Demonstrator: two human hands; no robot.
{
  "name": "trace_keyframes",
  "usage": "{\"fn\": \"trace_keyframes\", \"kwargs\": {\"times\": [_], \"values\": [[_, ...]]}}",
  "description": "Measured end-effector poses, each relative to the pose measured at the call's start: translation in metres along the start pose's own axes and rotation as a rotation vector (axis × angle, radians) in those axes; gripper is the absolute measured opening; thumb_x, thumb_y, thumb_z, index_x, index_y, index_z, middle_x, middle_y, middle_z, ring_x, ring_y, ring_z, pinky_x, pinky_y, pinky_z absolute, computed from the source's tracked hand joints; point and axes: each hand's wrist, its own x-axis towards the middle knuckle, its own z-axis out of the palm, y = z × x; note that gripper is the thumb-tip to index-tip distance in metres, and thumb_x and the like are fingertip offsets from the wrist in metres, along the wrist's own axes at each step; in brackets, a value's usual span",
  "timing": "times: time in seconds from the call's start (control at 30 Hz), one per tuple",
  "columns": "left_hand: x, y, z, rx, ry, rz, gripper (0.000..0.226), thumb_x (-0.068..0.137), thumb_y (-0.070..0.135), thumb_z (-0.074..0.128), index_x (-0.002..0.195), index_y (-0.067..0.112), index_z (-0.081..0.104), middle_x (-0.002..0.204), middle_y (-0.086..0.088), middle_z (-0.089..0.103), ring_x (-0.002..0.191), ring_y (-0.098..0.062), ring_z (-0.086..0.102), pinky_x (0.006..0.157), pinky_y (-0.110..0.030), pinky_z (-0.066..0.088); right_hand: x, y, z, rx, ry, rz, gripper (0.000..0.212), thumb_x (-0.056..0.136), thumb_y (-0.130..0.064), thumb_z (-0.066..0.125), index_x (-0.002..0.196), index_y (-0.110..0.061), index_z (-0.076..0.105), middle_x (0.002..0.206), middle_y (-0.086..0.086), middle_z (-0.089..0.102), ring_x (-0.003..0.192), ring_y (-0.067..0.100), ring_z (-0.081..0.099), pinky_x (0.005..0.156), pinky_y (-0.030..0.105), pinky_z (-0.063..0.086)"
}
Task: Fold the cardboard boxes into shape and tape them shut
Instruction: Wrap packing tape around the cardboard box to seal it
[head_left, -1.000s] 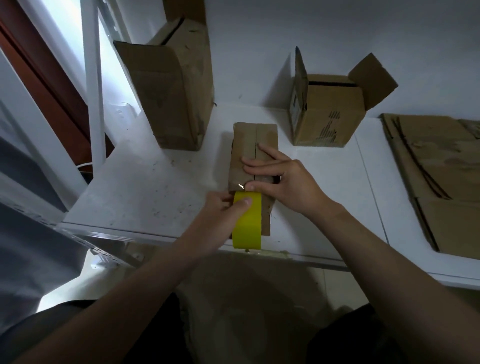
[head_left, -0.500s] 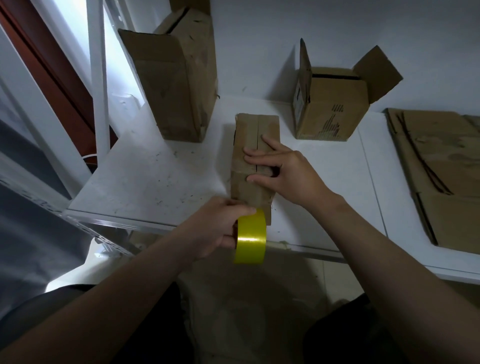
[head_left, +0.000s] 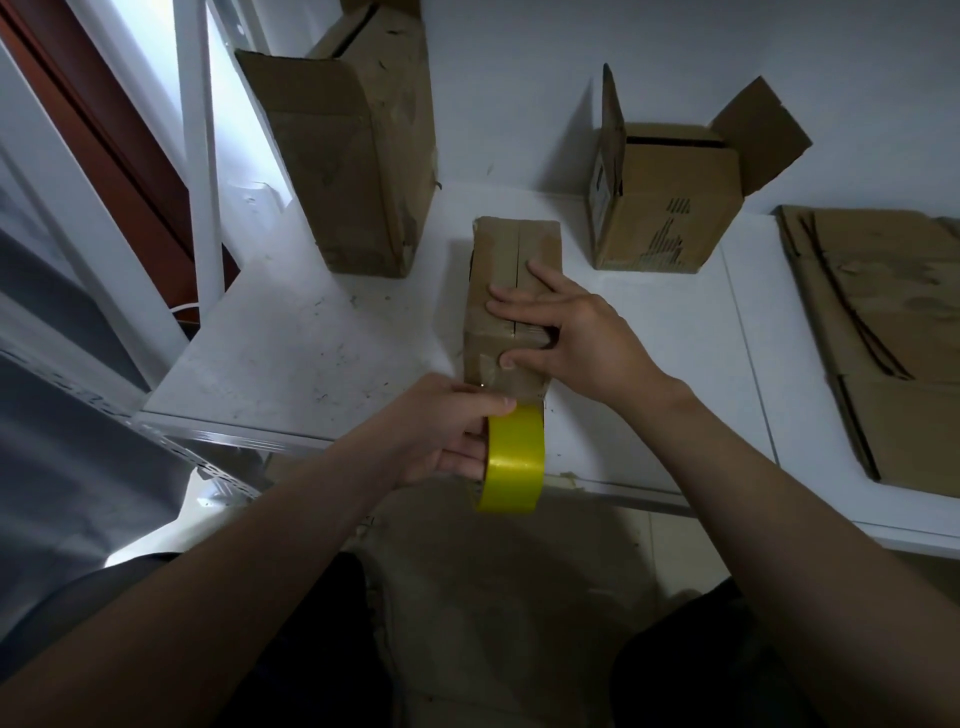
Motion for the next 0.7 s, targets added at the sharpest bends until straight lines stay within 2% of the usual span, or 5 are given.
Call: {"fn": "trace_keyframes", "kwargs": {"times": [0.2,0.4,0.5,0.6,0.7], "values": [[0.003,-0.005,-0.004,0.040,-0.065,-0.100,0.032,0.096,0.028,0.067,0.117,0.004,0.065,0.096,-0.011,0.078,0.087,-0.024,0.077,0.066,-0.032,0.063,0.001,-0.001,-0.001,0.022,-0.011,0.025,0.063,0.078,-0.034,0.084,0.136,-0.040,0.059,0.145,-0.028,0.049,0.153,0.007,0.018,0.118,0.043,0.035],[0.005,-0.006,-0.007,-0.026,0.007,-0.026,0.033,0.093,0.027,0.071,0.117,0.005,0.067,0.096,-0.009,0.078,0.082,-0.021,0.077,0.059,-0.028,0.058,-0.003,0.000,0.002,-0.080,0.010,-0.042,0.072,0.078,-0.027,0.086,0.142,-0.038,0.054,0.149,-0.027,0.043,0.153,0.013,0.020,0.106,0.048,0.048],[0.005,-0.003,-0.011,-0.032,0.001,0.005,0.032,0.092,0.025,0.072,0.116,0.004,0.067,0.097,-0.012,0.078,0.085,-0.025,0.077,0.062,-0.029,0.060,-0.006,0.001,-0.002,-0.124,-0.031,-0.082,0.076,0.080,-0.028,0.084,0.147,-0.034,0.049,0.154,-0.019,0.042,0.154,0.018,0.018,0.112,0.049,0.042],[0.006,-0.002,-0.014,-0.002,-0.022,0.033,0.030,0.093,0.026,0.070,0.115,0.006,0.067,0.095,-0.010,0.078,0.085,-0.025,0.077,0.062,-0.029,0.060,-0.011,0.005,-0.014,-0.185,0.002,-0.089,0.065,0.095,-0.058,0.055,0.154,-0.034,0.039,0.161,-0.014,0.035,0.155,0.017,0.017,0.124,0.052,0.015],[0.008,-0.005,-0.016,0.103,0.004,0.050,0.031,0.092,0.035,0.071,0.114,0.013,0.069,0.092,-0.006,0.078,0.084,-0.025,0.077,0.064,-0.030,0.059,-0.019,0.018,-0.026,-0.164,0.145,-0.012,0.048,0.108,-0.041,0.032,0.153,-0.028,0.042,0.160,-0.009,0.038,0.151,0.018,0.028,0.123,0.049,0.019]]}}
